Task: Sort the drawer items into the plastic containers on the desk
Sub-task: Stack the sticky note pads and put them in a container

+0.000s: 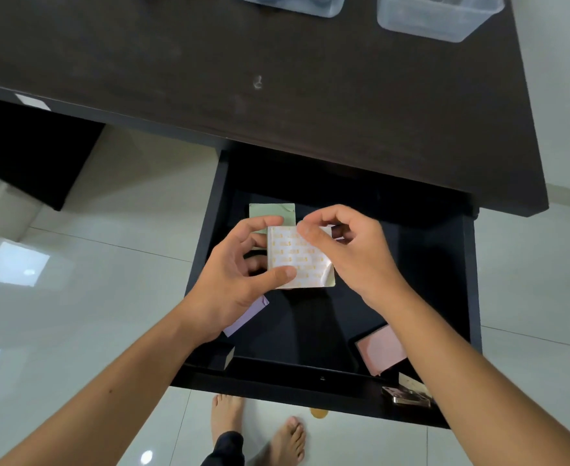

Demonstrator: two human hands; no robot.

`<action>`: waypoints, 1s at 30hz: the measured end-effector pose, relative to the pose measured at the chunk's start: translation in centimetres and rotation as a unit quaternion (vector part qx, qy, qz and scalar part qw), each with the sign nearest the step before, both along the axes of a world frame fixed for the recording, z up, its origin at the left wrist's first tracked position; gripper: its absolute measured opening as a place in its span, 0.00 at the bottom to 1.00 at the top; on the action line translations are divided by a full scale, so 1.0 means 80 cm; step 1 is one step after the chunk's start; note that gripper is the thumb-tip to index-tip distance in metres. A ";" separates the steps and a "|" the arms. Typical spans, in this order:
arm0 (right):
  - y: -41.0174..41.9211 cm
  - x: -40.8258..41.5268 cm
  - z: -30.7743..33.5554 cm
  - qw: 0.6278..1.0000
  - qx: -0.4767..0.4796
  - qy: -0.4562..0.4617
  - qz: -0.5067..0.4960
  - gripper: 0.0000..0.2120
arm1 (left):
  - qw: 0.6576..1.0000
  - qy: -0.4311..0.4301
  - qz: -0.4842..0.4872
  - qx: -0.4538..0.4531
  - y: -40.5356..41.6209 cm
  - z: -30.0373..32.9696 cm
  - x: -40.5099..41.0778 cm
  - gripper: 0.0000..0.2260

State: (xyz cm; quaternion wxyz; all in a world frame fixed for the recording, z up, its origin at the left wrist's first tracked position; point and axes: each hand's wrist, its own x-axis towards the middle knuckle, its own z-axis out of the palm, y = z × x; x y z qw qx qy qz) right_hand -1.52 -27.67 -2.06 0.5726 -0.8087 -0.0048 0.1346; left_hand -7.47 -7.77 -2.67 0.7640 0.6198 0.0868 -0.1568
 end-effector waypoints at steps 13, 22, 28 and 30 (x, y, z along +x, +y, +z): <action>0.033 0.046 -0.057 0.942 -0.277 -0.105 0.155 0.32 | 0.998 -0.044 0.032 0.018 0.062 0.024 -0.017 0.29; 0.029 0.050 -0.055 0.975 -0.191 -0.072 0.091 0.20 | 0.998 -0.039 0.054 -0.002 0.065 0.020 -0.019 0.29; 0.022 0.048 -0.050 0.985 -0.145 -0.043 0.083 0.16 | 0.997 -0.034 0.064 -0.008 0.067 0.017 -0.017 0.30; 0.017 0.047 -0.045 0.987 -0.128 -0.049 0.079 0.15 | 0.997 -0.033 0.064 -0.004 0.067 0.017 -0.018 0.30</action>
